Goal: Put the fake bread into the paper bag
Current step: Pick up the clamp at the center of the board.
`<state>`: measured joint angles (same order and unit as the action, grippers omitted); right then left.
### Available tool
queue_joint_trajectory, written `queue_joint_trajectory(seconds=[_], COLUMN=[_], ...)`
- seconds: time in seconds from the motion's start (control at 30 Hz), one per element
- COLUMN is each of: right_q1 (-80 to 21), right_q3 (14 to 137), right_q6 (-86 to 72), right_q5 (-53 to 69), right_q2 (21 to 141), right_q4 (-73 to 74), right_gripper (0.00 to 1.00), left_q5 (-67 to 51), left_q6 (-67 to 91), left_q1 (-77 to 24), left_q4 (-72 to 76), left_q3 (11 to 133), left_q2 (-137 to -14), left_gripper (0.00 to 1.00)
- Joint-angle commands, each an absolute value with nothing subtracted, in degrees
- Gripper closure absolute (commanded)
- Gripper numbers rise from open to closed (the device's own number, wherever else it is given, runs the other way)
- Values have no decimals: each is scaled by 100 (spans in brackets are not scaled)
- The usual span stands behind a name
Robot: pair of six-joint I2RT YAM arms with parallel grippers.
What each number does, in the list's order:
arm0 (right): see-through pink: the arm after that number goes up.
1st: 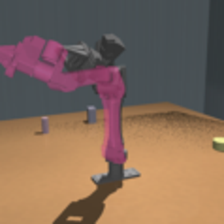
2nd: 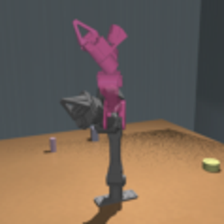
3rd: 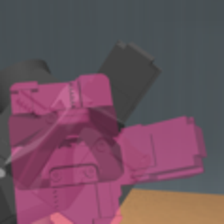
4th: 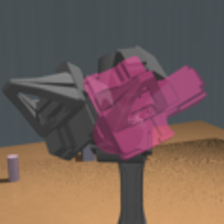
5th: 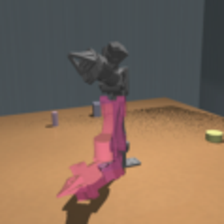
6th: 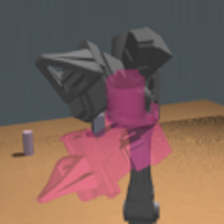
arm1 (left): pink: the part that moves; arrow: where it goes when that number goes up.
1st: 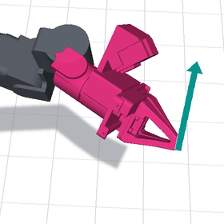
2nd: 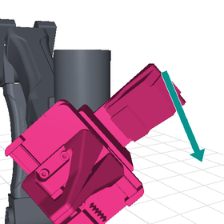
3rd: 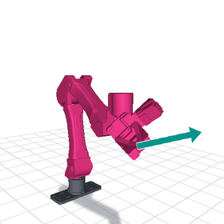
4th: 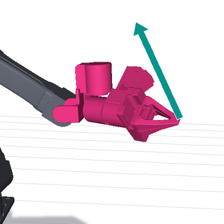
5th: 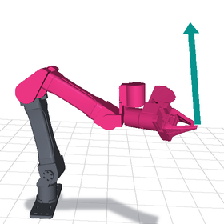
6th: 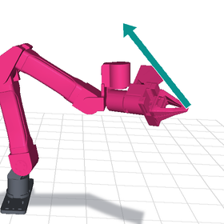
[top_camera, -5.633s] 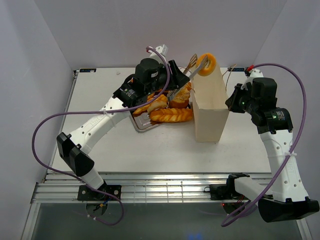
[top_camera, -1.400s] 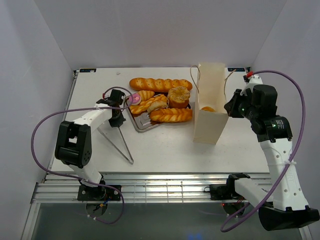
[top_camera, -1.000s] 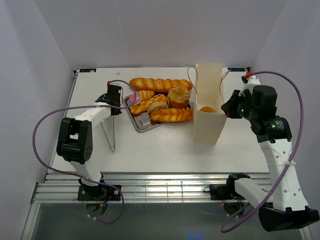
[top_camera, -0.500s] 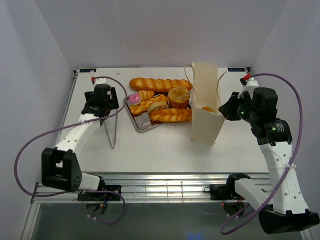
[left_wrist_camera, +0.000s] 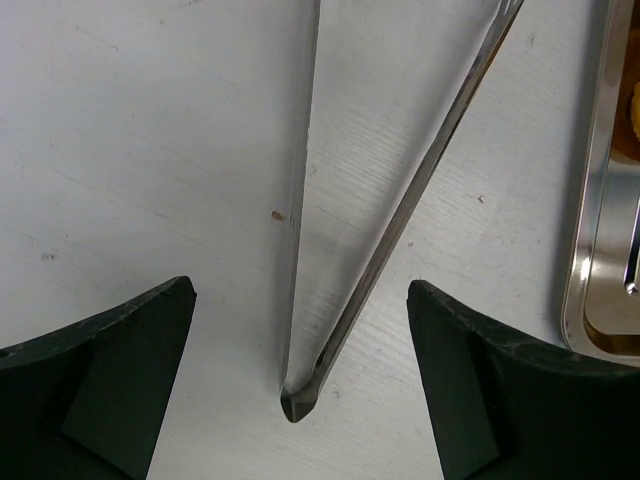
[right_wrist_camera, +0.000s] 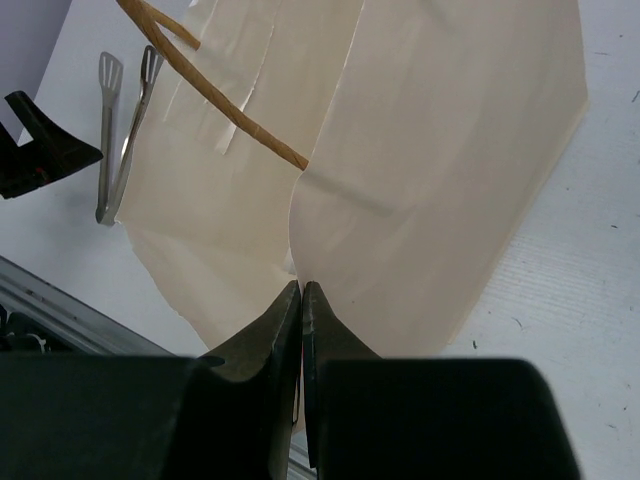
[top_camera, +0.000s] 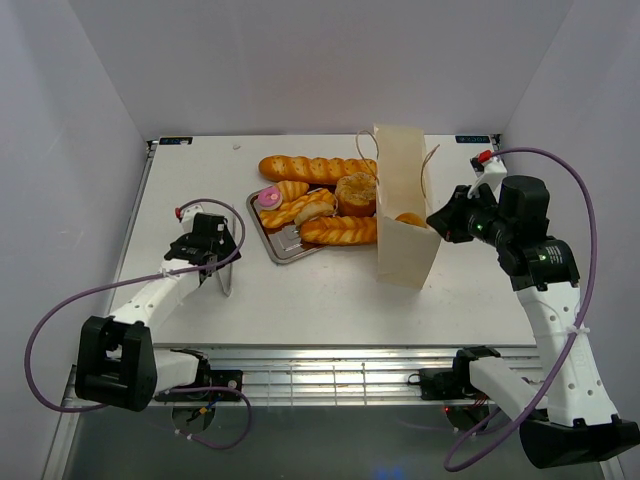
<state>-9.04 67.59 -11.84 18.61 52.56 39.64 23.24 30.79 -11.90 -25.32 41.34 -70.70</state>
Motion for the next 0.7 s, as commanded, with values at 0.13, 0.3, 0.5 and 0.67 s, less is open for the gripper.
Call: queue_joint_trajectory(seconds=[0.13,0.3,0.5,0.67], right_q1=[-967,-1019,-1055,-1063], right_q3=[6662,6697,6759,6768], right_q6=[-1204,-1213,-1213,-1187], right_q5=[2030,2021,2039,1916], right_q2=[5194,5168,5194,5159], right_q4=[3797,3858,3850,3867], right_gripper=[92,92,92,92], left_q5=[2180,2417,2628,2654], left_q6=[3366,3567,3665,3577], left_q1=[-1555,-1643,-1652,-1652], left_q4=[-2075,-1960,-1846,-1995], left_q3=[3727,3648,3770,4086], left_q2=[-6987,-7522,-7866,-8481], left_gripper=[2,2,6,30])
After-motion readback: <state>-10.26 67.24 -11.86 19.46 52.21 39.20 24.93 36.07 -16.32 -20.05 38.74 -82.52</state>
